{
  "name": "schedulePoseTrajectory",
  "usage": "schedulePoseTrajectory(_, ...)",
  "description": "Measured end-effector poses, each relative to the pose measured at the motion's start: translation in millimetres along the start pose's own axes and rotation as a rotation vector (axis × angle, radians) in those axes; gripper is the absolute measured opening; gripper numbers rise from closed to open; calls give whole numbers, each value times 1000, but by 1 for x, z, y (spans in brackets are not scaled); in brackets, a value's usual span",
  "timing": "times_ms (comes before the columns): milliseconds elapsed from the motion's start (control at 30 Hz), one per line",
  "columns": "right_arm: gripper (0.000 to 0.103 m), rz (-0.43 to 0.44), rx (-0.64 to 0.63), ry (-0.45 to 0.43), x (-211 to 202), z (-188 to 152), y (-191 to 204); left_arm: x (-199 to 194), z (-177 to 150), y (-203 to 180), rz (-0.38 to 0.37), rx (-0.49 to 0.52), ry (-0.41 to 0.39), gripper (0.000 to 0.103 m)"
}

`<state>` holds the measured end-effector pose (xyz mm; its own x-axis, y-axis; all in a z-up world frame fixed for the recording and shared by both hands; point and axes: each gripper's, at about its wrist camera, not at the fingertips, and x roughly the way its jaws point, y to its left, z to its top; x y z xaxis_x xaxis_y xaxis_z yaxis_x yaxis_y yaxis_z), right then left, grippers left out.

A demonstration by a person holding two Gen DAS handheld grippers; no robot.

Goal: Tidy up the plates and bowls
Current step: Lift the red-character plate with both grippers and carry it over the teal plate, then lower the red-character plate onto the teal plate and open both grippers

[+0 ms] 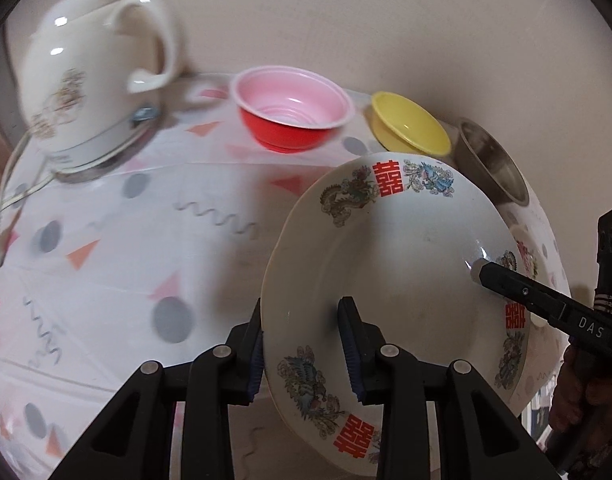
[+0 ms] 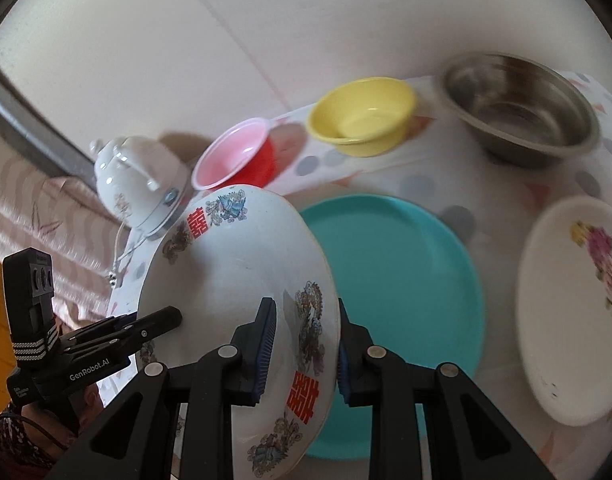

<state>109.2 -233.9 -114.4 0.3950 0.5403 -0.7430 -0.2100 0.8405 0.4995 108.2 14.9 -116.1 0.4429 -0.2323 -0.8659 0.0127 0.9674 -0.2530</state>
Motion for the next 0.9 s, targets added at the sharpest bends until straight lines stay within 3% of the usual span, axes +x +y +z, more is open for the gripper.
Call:
schedulePoseTrajectory(533, 27, -62, 124, -9, -3, -3, -56, 43, 24, -44, 7, 85, 81, 34)
schedulePoseTrajectory(900, 27, -82, 156, 1, 4, 2, -66, 54, 33, -57, 59, 133, 63, 35)
